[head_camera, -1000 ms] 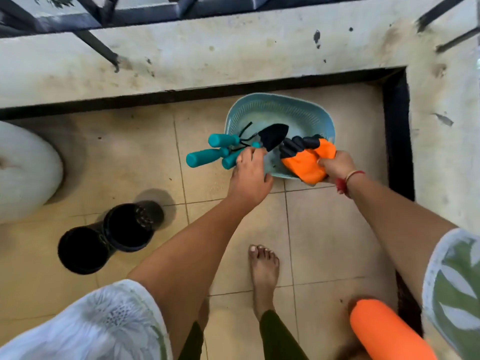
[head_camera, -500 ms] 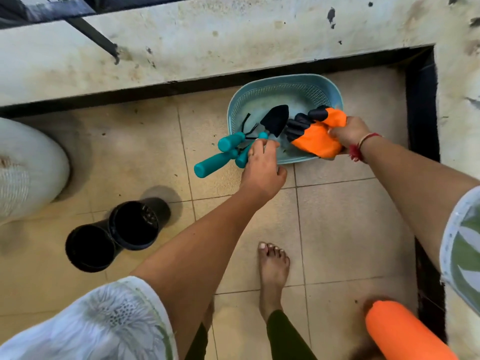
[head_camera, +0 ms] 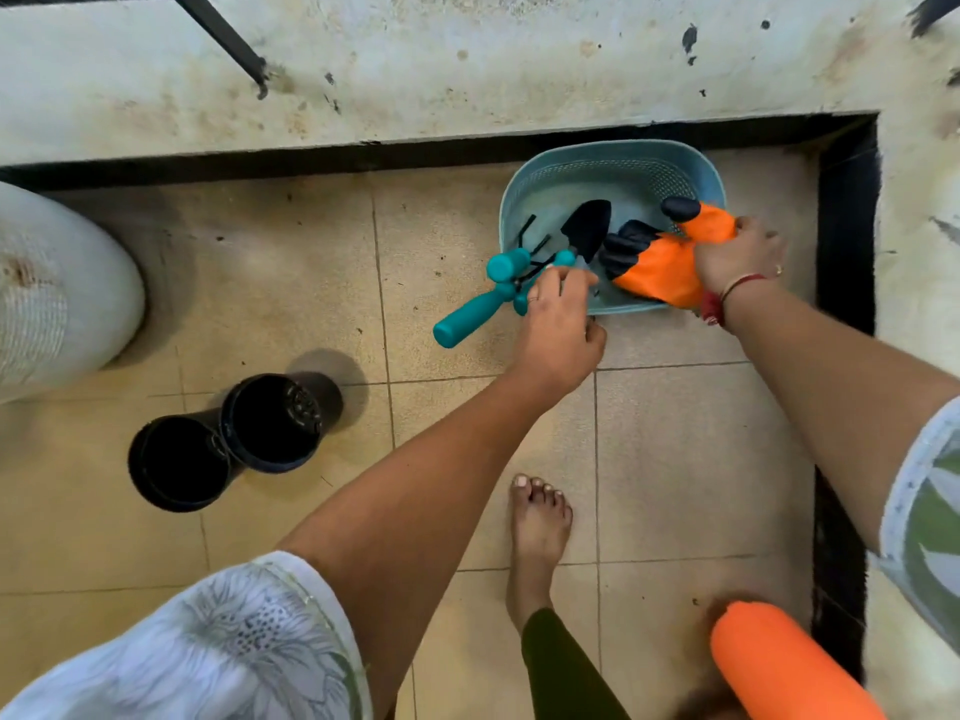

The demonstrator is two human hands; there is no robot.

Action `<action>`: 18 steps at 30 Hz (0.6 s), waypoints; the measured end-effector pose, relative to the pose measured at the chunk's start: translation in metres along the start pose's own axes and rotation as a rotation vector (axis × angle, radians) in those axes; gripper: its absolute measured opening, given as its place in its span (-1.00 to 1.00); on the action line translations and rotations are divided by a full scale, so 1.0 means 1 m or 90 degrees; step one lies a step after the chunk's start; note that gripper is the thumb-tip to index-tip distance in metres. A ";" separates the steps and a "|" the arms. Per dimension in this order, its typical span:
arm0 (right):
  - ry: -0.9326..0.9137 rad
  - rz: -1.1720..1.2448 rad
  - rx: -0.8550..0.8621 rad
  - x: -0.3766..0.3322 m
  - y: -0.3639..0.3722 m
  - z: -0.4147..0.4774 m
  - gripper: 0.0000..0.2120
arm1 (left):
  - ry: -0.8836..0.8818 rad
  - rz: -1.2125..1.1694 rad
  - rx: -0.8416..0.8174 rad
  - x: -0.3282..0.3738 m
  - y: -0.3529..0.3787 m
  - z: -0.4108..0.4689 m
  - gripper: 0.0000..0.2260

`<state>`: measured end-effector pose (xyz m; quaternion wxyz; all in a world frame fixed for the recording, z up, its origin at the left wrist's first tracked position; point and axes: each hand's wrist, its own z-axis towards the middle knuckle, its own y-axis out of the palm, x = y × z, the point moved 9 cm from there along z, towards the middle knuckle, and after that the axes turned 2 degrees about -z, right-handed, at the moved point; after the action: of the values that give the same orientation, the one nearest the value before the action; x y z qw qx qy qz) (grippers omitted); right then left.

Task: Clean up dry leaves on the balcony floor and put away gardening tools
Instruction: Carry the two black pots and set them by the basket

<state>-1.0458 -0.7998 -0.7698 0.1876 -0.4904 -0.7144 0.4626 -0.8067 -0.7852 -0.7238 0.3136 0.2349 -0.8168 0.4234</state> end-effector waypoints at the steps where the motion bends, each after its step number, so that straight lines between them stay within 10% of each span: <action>1: -0.029 0.000 0.064 -0.007 -0.011 -0.016 -0.56 | 0.002 -0.010 0.008 0.002 -0.005 -0.004 -0.59; 4: -0.191 0.053 0.170 -0.032 -0.032 -0.075 -0.65 | 0.024 -0.047 0.056 0.014 -0.030 -0.018 -0.64; 18: -0.518 0.278 -0.182 -0.125 0.076 -0.365 -0.82 | -0.177 -0.012 0.382 -0.125 -0.202 -0.173 -0.73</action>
<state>-0.6857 -0.7282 -0.6278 -0.2779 -0.4291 -0.6664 0.5427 -0.5353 -0.7327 -0.6262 0.1201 0.3802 -0.6883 0.6061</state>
